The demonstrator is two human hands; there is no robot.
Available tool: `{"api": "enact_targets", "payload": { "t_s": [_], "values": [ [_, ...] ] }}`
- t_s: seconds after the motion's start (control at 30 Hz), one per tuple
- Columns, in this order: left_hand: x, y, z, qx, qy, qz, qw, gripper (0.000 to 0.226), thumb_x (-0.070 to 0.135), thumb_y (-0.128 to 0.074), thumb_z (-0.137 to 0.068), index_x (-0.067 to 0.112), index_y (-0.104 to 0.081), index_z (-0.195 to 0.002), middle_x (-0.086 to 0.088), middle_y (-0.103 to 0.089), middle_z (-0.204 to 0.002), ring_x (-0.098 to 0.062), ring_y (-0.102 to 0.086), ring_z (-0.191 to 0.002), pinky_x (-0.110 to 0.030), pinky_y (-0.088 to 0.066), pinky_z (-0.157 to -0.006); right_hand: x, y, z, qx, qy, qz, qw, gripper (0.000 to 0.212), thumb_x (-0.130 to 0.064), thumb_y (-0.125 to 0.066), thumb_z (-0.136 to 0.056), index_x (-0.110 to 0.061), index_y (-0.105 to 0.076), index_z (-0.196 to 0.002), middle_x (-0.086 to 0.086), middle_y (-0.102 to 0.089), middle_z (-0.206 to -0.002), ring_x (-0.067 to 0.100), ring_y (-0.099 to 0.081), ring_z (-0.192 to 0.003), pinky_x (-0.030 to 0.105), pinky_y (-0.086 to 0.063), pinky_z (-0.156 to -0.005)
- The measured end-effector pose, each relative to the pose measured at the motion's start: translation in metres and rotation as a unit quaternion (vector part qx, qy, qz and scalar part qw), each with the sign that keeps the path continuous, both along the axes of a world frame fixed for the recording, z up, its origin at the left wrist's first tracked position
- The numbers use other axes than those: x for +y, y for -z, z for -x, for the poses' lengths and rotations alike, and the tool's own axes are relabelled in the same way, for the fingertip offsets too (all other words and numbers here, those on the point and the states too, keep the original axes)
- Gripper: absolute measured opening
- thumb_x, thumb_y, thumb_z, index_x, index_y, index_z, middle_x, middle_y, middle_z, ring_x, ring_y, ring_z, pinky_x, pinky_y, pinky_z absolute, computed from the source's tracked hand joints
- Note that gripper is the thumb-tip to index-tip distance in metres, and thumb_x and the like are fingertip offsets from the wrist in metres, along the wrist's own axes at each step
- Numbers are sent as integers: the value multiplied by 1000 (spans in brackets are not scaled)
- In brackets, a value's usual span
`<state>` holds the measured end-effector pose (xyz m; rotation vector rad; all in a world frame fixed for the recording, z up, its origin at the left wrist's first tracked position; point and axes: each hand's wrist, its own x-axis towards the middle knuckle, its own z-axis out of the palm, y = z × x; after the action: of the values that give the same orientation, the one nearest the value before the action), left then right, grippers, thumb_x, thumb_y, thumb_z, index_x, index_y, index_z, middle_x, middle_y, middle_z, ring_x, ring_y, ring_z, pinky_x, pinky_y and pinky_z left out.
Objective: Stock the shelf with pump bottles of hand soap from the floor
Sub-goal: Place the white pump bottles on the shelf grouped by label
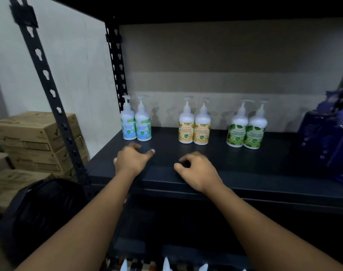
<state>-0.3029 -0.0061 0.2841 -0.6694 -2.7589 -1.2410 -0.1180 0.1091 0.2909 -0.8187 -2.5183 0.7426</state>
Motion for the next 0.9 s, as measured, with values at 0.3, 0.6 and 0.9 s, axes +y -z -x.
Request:
{"api": "enact_targets", "payload": {
  "t_s": [0.3,0.6,0.9],
  "values": [
    [-77,20,-153,-65,111,-175,976,27,42,-73,-88,27,-68,-111,6,-65,-122,-6,-59,-114,-32,-48,-100,-37,14,-134,99,-50,52,992,18,-37,-69,-91,-26,-74,-104,-14,-64,-107,1,-59,-102,22,-46,-92],
    [-99,81,-267,-200,260,-109,938,20,38,-72,-91,31,-68,-109,14,-71,-108,0,-66,-98,-19,-52,-83,-40,68,-271,62,19,136,989,11,-30,-69,-93,-25,-75,-100,-14,-70,-83,-1,-63,-76,13,-48,-68],
    [-66,155,-324,-258,341,24,904,18,29,-73,-91,24,-67,-107,7,-70,-103,-5,-65,-85,-17,-50,-74,-24,151,-358,-52,94,216,970,14,-36,-63,-97,-26,-70,-103,-8,-69,-94,4,-64,-80,11,-47,-60]
  ]
}}
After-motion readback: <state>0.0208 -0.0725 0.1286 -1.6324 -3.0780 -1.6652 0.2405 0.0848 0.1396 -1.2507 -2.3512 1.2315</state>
